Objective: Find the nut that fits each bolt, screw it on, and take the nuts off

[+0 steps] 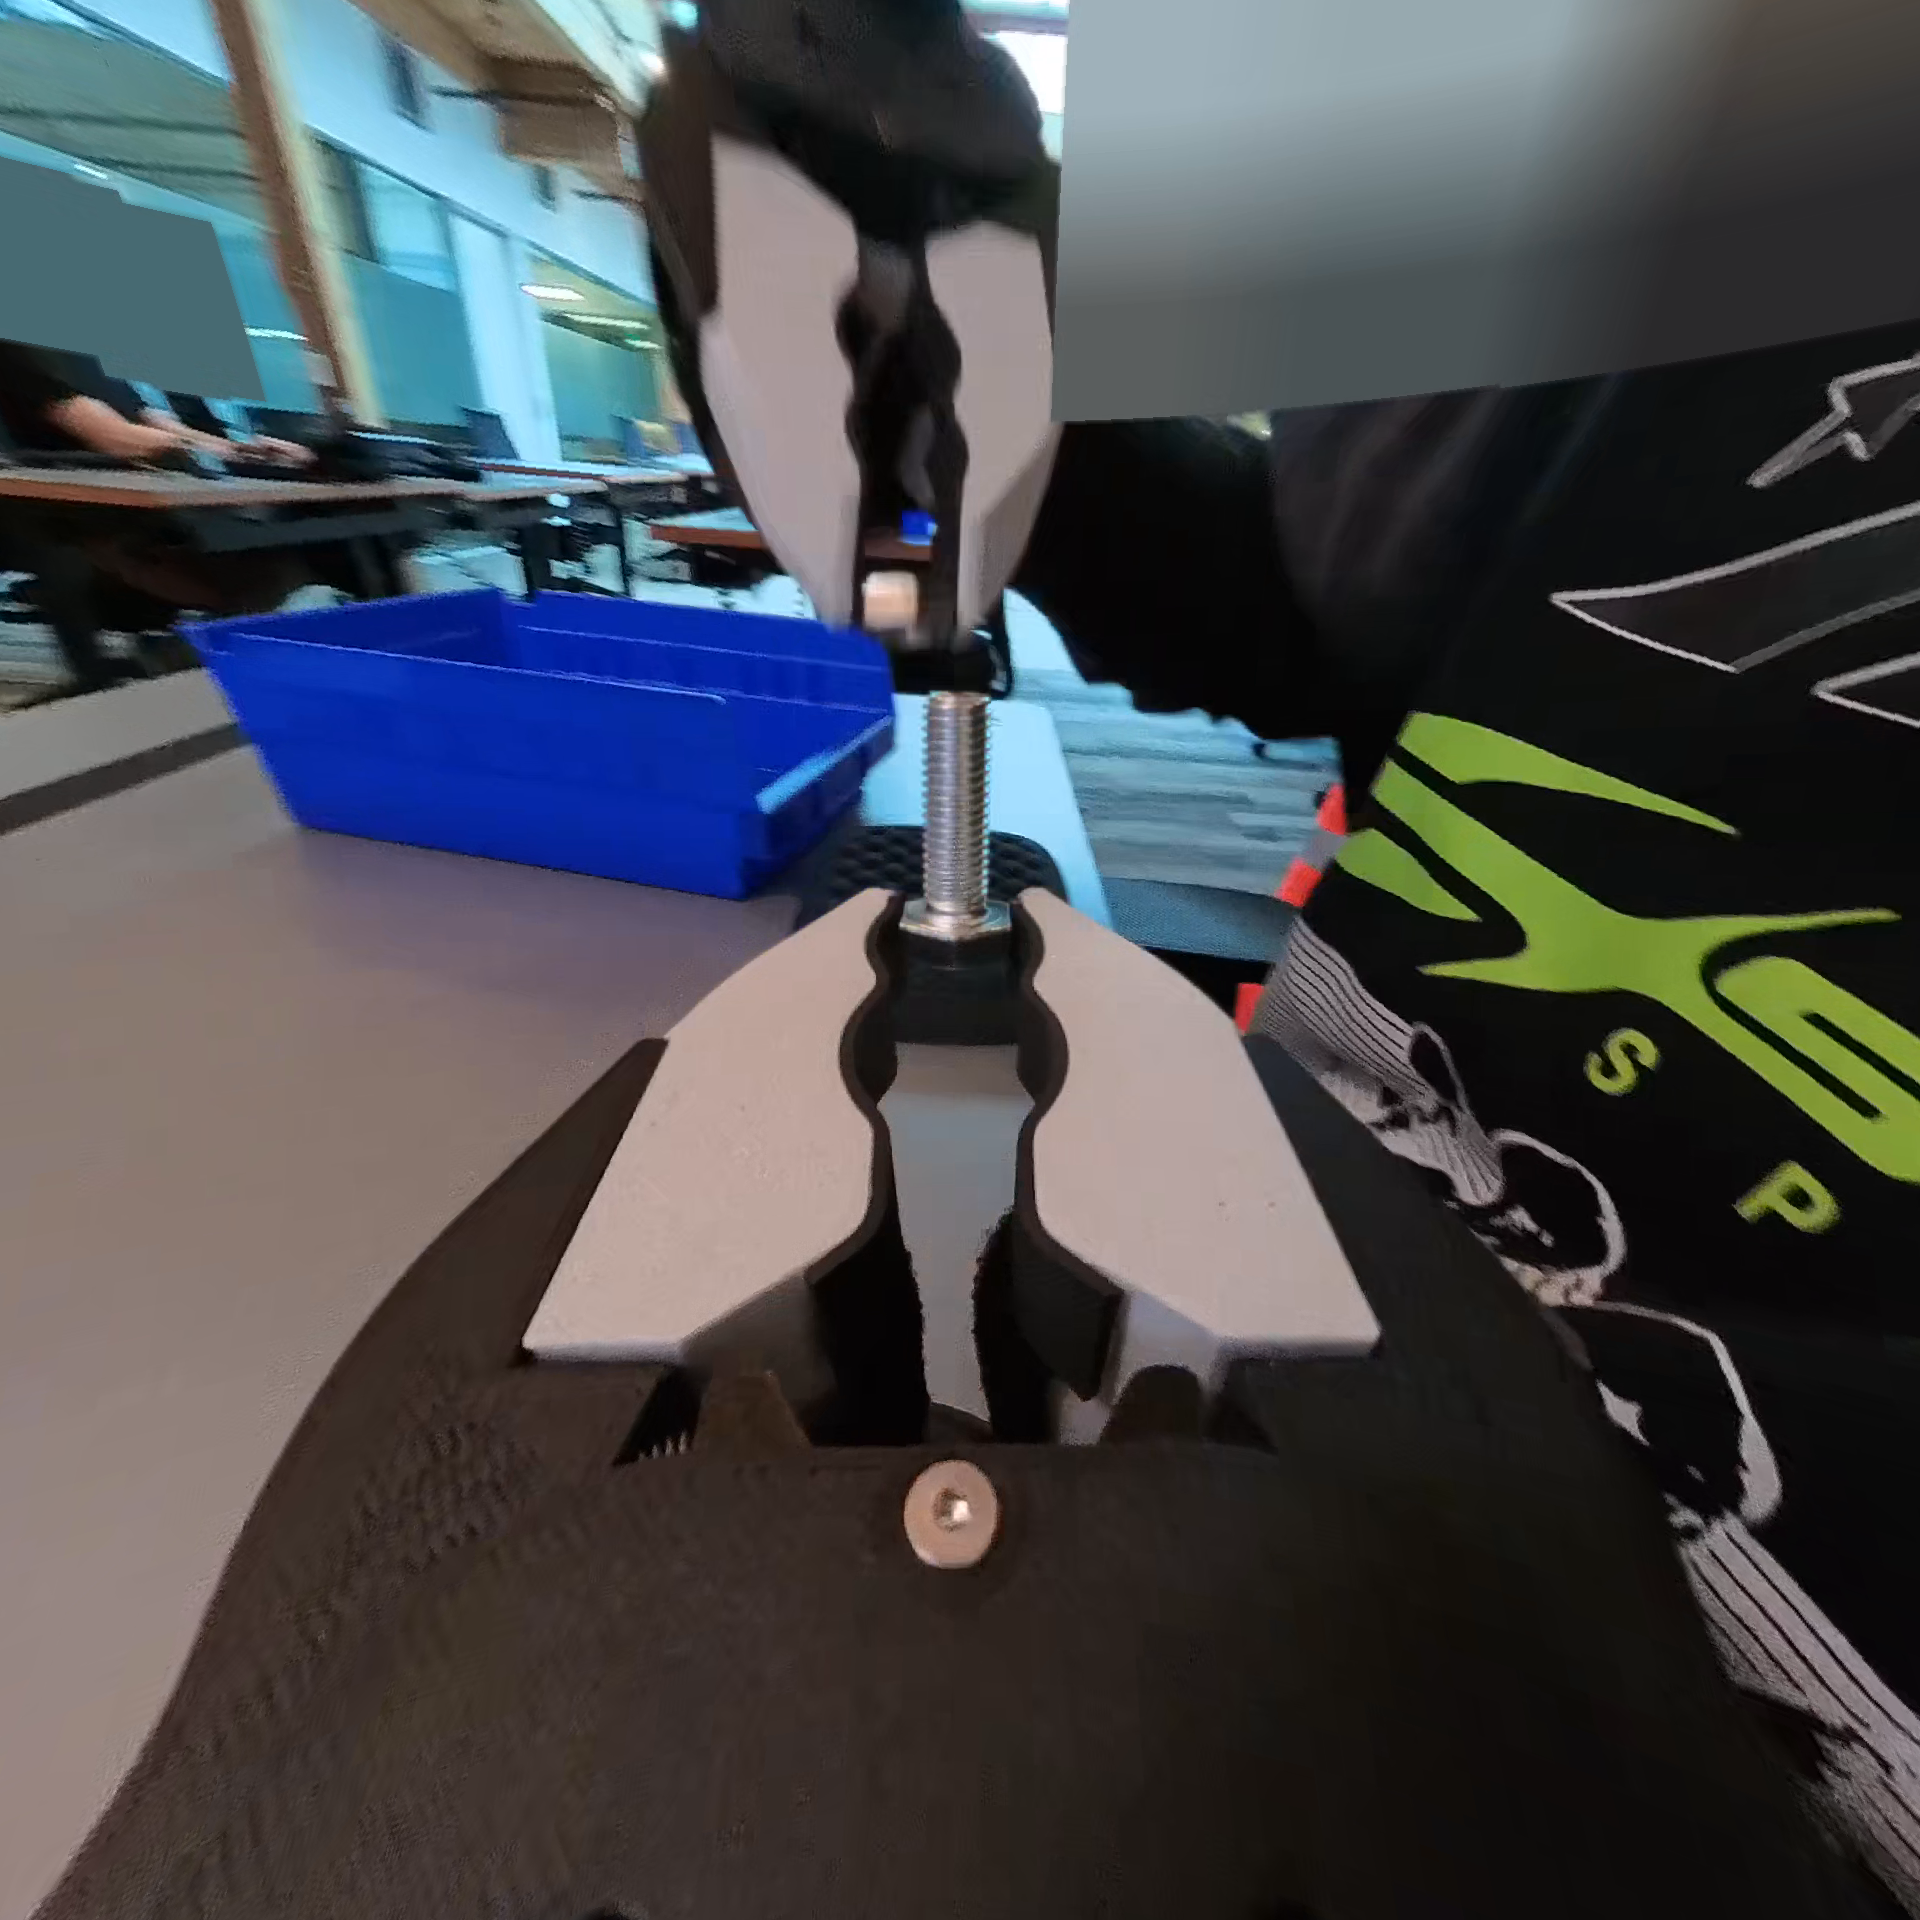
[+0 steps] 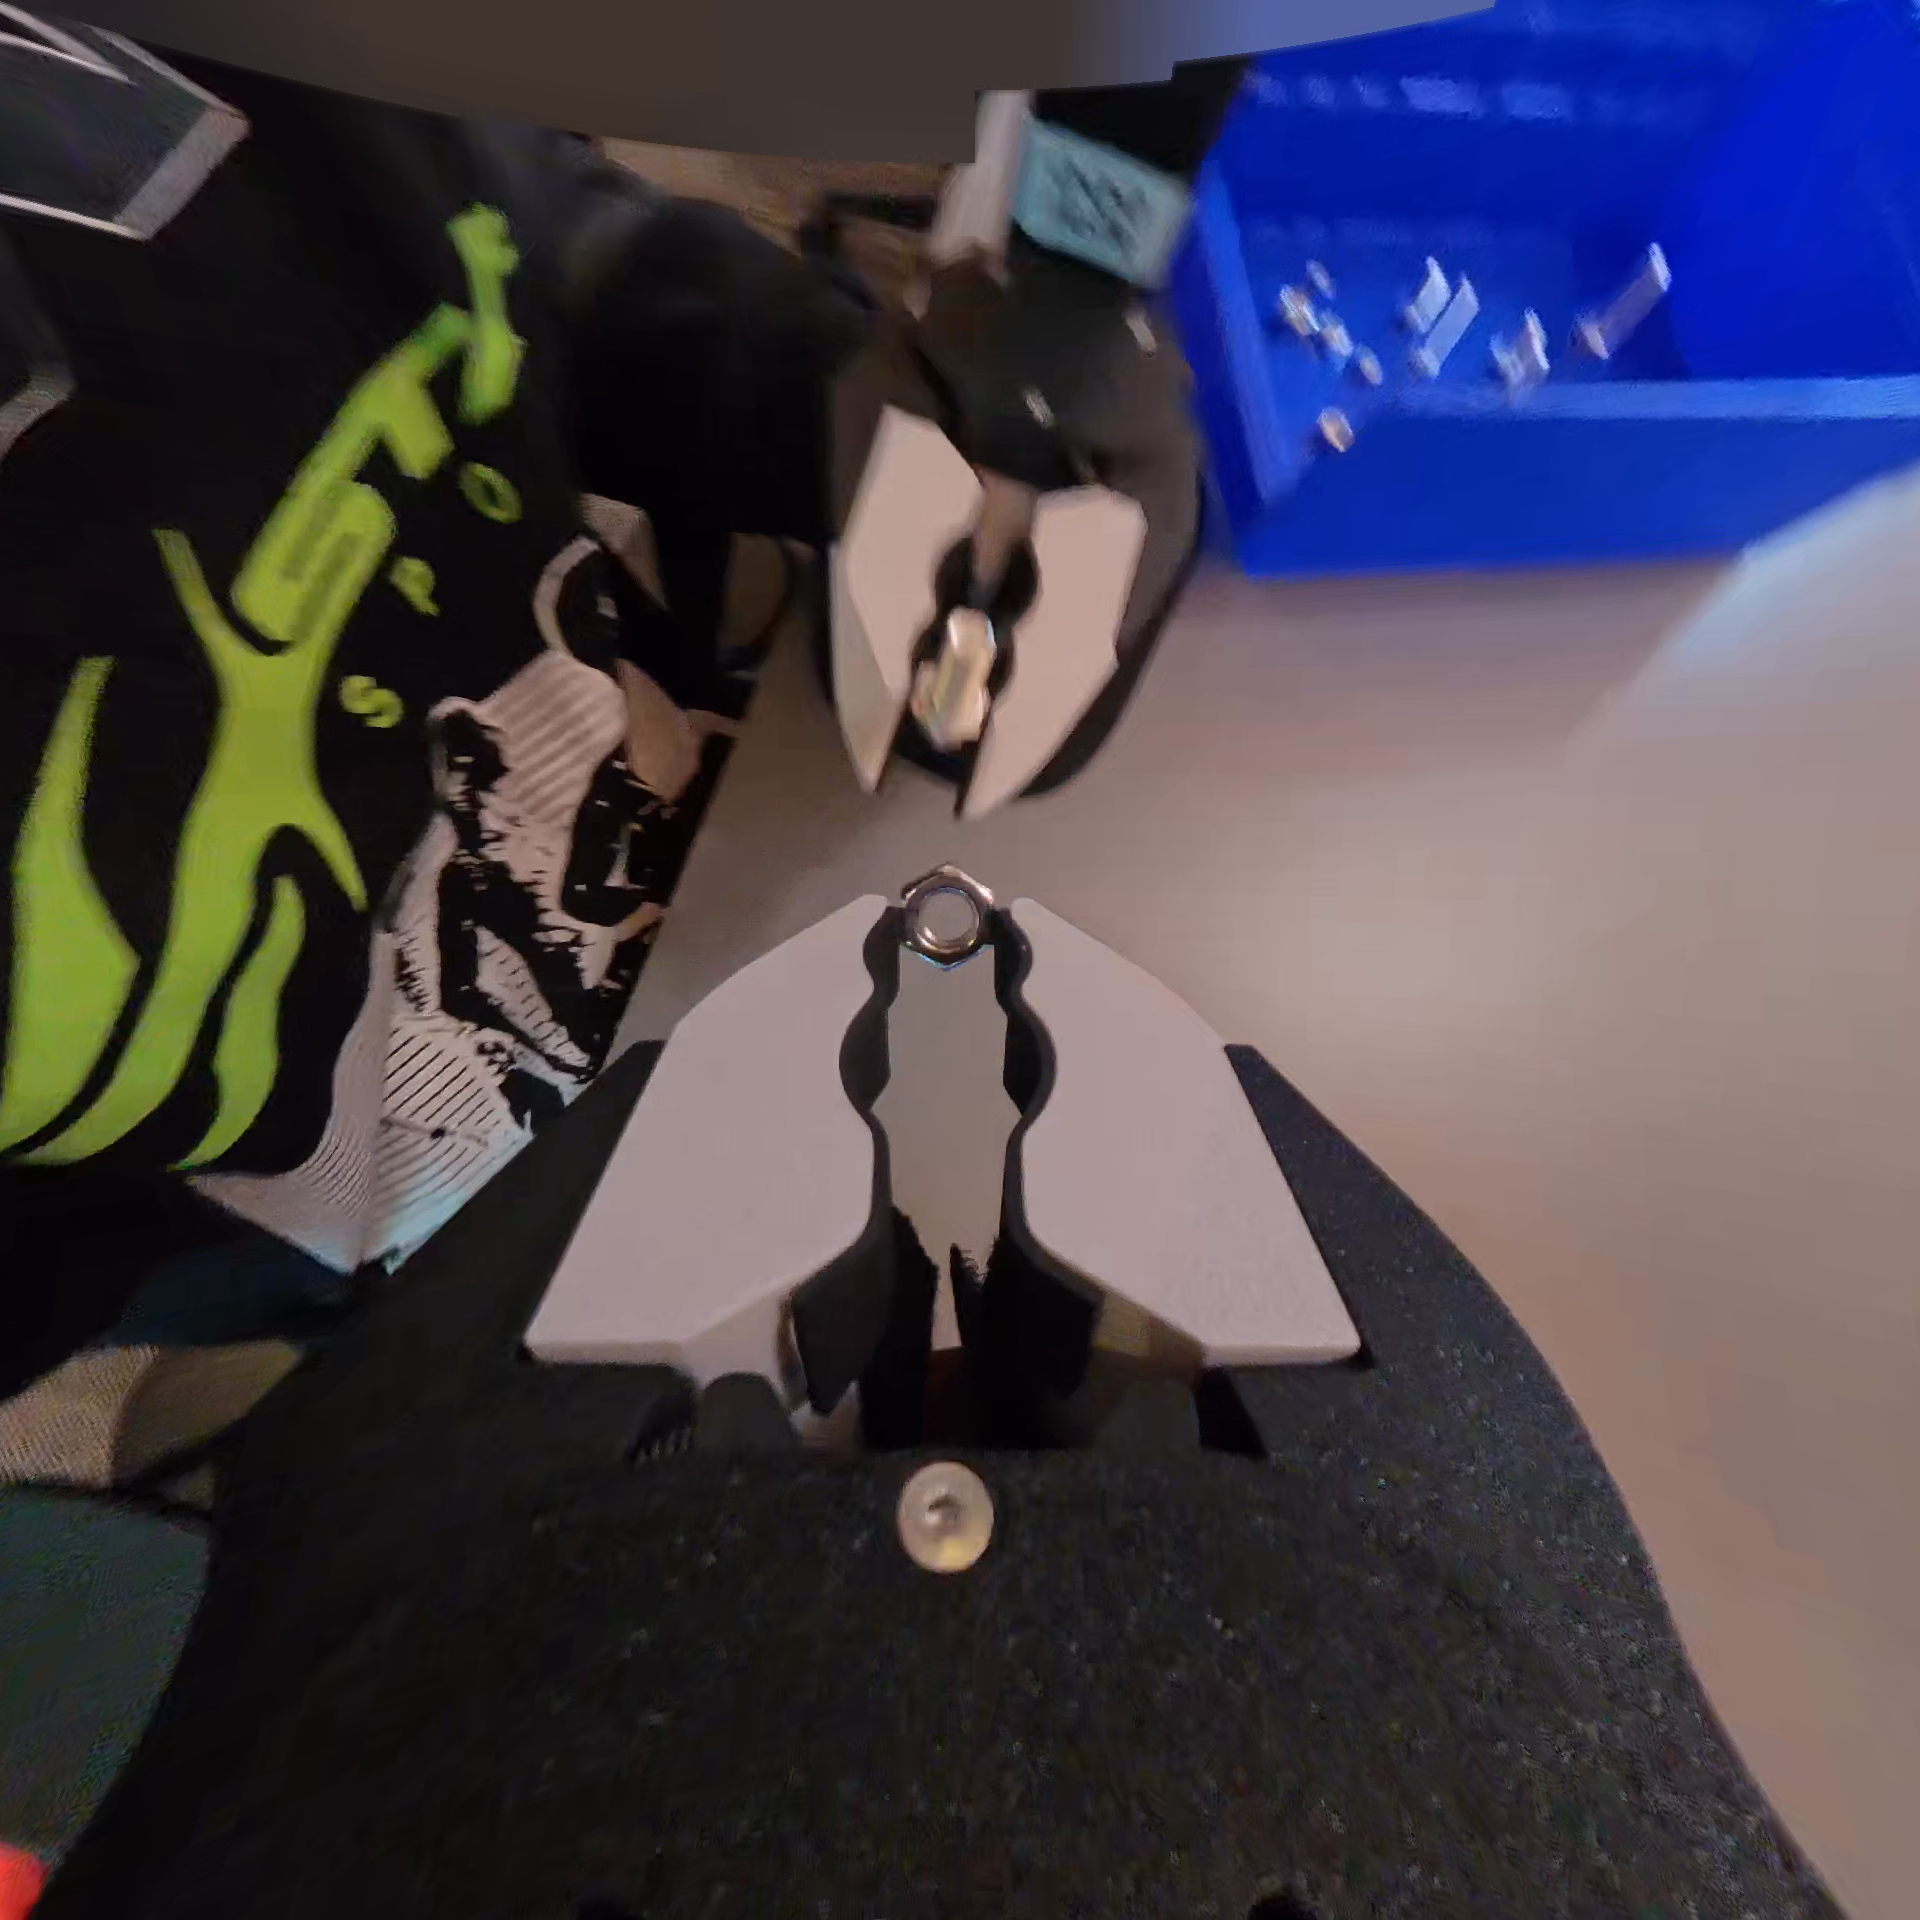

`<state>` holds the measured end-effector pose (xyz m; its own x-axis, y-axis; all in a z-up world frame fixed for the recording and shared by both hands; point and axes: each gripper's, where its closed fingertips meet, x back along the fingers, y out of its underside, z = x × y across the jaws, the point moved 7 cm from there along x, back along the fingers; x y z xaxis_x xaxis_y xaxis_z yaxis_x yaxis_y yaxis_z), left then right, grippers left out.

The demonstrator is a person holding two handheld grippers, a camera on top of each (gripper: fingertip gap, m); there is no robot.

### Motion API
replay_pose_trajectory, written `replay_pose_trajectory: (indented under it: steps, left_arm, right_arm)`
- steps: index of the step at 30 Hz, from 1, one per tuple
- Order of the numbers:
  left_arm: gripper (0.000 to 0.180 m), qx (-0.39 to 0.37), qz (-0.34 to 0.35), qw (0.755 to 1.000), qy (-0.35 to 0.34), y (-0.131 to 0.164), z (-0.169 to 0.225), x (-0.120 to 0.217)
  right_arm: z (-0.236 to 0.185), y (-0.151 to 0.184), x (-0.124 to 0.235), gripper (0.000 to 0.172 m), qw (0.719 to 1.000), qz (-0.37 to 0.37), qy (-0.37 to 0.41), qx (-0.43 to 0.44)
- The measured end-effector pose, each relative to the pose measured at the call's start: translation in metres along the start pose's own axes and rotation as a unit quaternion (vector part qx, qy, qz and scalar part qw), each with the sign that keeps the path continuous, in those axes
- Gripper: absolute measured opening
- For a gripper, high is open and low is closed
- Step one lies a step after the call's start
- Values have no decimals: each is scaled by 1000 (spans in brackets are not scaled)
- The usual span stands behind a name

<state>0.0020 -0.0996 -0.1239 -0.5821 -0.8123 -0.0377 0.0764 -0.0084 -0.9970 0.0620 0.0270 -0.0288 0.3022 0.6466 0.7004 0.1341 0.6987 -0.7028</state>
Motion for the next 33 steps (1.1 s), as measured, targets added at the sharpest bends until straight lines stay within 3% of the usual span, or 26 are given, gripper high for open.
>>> replay_pose_trajectory:
  steps: [5, 9, 14, 21, 25, 33]
  left_arm:
    - [19, 4, -41, 997, 67, 7, 6, -8]
    - [19, 23, -51, 993, 100, 9, 5, -9]
    - [19, 28, -58, 991, 116, 10, 6, -9]
    - [19, 20, -53, 992, 111, 10, 7, -8]
    - [18, 9, -59, 996, 73, 10, 6, -10]
    - [18, -5, -59, 994, -87, 8, -2, -10]
  right_arm:
    - [-1, -35, -15, 17, 984, -19, -105, 140]
    - [-2, -43, -33, 17, 964, -66, -137, 220]
    - [-3, -43, -45, 17, 947, -101, -168, 253]
    - [-1, -46, -49, 17, 945, -101, -178, 254]
    - [2, -45, -50, 17, 950, -118, -177, 227]
    - [17, -42, -48, 17, 968, -167, -125, 138]
